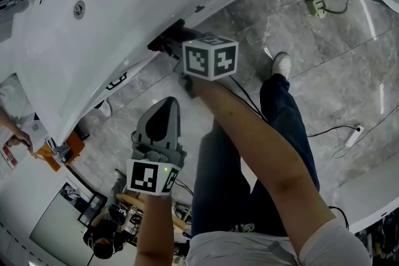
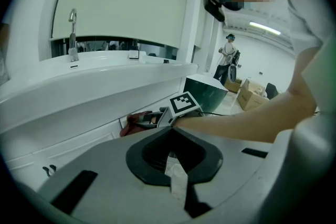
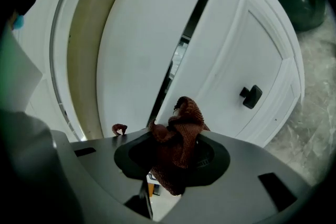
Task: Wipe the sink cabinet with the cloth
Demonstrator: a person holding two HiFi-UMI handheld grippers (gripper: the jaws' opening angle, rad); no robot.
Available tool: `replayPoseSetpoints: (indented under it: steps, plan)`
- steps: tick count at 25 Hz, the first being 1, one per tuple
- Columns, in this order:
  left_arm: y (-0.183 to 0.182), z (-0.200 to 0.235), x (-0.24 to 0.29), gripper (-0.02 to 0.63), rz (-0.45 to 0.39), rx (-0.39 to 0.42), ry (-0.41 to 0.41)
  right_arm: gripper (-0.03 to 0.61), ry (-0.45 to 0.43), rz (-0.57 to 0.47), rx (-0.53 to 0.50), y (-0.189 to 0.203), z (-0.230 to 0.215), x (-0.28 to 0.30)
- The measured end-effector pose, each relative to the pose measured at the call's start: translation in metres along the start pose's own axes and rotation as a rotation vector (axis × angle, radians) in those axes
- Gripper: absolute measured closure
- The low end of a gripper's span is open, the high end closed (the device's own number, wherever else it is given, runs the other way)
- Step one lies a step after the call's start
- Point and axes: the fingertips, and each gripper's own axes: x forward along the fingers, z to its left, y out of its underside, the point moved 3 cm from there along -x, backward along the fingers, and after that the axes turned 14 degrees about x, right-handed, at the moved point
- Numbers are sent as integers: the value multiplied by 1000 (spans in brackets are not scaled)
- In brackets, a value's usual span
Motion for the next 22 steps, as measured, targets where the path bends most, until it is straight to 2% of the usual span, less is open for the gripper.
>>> replayPoseSetpoints:
  steps: [3,9,22]
  plan:
    - [-7,-5,10,603,0,-14,-11,465,9,29,-30,-9,-3,-5]
    - [-24,-16,33,603,-12,-28,-9,465,9,32,-11,-40,-7,-22]
    - [-55,-63,80,603,-16,4,60,457,33,-78,-52,-143,-33,-92]
